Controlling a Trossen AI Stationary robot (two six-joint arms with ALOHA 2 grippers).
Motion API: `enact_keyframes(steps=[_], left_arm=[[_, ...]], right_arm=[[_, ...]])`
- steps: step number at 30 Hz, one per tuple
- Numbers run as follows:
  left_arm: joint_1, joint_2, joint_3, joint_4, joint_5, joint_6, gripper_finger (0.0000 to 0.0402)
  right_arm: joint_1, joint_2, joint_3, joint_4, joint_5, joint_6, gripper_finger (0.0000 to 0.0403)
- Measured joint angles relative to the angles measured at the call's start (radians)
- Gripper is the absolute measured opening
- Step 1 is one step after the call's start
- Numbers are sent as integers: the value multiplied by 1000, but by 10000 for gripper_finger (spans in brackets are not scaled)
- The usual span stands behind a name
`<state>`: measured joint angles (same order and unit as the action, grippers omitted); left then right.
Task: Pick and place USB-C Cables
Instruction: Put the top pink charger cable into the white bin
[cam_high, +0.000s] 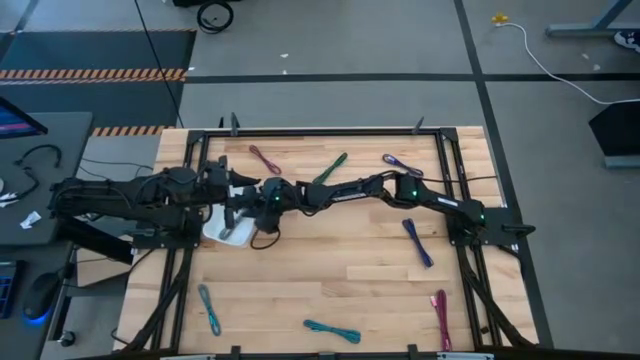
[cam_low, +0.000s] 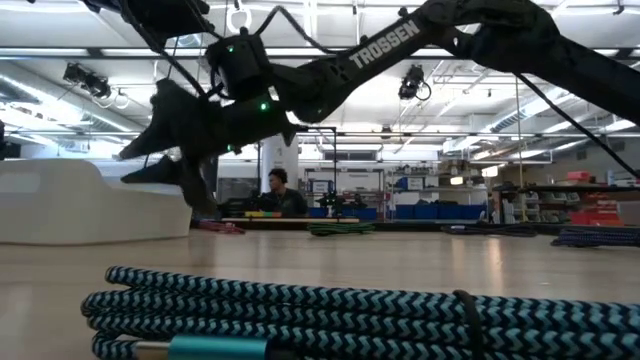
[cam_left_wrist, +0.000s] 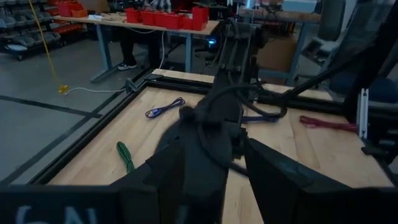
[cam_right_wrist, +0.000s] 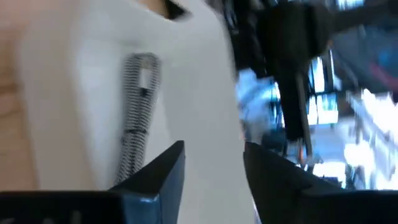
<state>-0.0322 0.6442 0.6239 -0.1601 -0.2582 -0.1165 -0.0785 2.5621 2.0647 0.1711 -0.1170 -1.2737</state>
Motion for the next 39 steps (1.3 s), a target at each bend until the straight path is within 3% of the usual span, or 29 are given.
enact_keyframes(steps=[3,10,13,18,23,29,34,39], left_arm=[[0,-14,0,8,0,-24,172],[0,-83,1,8,-46,-31,172],[0,-108,1,7,-79,-31,172],[0,-124,1,-12,-86,-31,172],[0,-121,1,-53,-86,-31,172],[1,-93,1,-50,-106,-35,172],[6,23,1,-20,-210,-82,172],[48,186,1,67,-232,-186,172]], right_arm=[[1,-56,0,-72,6,173,187],[22,-197,1,-378,-192,585,191],[41,-220,2,-537,-246,672,193],[70,-269,-57,-815,-212,844,184],[95,-409,-395,-840,-42,1044,144],[155,-748,-899,-628,209,1379,106],[252,-1004,-1230,-475,513,1728,101],[365,-1163,-1479,-273,676,1967,101]])
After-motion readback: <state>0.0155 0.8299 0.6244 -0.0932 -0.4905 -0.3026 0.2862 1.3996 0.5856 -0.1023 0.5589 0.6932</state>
